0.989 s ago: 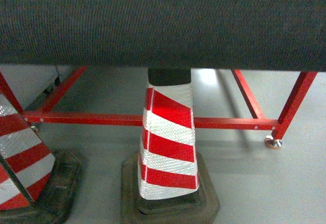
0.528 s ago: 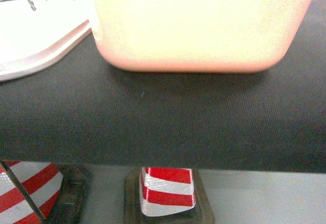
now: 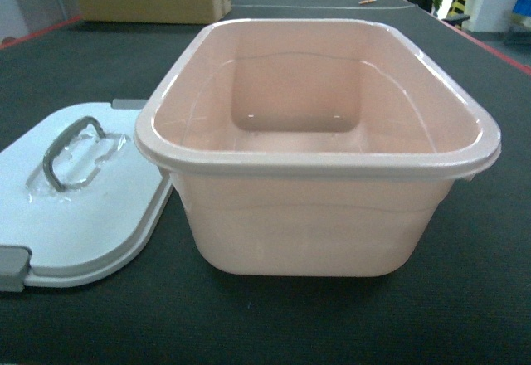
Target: Pick capacitor and pack into box
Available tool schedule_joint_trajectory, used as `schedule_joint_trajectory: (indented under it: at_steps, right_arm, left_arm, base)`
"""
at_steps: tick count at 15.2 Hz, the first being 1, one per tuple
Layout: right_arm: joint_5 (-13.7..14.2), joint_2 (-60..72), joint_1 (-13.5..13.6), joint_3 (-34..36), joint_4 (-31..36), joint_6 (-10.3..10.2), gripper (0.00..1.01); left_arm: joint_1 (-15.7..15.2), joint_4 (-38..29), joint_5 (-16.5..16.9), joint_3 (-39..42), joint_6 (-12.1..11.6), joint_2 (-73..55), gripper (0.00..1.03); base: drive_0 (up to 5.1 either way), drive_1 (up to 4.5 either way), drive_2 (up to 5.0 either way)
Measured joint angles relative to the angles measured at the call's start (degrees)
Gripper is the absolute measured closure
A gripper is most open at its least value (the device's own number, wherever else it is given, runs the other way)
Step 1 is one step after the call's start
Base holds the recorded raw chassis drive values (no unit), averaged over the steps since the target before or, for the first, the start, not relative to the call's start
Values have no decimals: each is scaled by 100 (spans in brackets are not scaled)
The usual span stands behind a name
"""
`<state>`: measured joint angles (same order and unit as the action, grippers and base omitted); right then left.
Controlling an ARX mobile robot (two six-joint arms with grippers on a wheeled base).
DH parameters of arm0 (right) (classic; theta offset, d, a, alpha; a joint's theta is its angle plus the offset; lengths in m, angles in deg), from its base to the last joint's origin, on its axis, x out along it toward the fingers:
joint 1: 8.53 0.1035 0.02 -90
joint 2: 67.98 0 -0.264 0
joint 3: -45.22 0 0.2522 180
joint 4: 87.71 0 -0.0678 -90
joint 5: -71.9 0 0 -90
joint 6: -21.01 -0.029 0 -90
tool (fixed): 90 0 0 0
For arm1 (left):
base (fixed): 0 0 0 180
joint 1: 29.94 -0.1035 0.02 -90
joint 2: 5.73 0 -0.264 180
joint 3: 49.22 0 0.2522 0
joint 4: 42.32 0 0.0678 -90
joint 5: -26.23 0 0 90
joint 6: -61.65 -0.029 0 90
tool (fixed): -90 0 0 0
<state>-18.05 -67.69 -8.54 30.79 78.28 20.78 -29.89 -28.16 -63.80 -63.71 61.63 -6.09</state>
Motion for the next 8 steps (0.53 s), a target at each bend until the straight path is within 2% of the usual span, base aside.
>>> schedule_joint_trajectory:
  at_steps: [8]
  right_arm:
    - [-4, 0, 0, 0, -4, 9, 3]
  left_arm:
    - [0, 0, 2, 0, 0, 0, 60]
  base:
    - [0, 0, 0]
